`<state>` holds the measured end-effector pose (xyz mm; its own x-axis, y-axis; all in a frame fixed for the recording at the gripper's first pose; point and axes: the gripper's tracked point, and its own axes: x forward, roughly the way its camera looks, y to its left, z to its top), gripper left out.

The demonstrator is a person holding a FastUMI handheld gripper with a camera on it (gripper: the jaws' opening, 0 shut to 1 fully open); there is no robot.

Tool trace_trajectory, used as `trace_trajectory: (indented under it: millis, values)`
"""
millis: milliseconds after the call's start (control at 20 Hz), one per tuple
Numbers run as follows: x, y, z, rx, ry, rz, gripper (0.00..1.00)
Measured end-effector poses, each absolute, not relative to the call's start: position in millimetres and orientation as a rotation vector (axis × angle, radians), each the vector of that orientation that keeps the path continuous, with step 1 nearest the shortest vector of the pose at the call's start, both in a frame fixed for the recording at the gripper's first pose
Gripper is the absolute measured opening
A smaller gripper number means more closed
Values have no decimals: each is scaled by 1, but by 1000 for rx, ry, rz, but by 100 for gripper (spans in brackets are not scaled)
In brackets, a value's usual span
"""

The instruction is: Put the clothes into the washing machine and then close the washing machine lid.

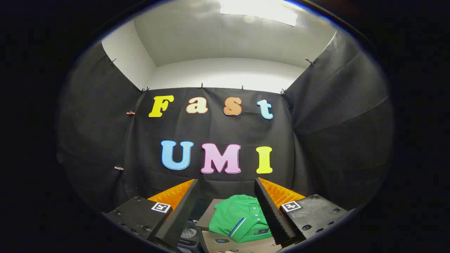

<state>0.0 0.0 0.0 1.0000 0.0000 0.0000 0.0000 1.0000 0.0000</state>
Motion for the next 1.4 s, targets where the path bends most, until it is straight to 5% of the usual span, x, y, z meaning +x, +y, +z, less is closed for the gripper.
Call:
trace_trajectory:
  millis: [1400]
  values:
    - [12, -22, -20, 14, 62, -41, 98]
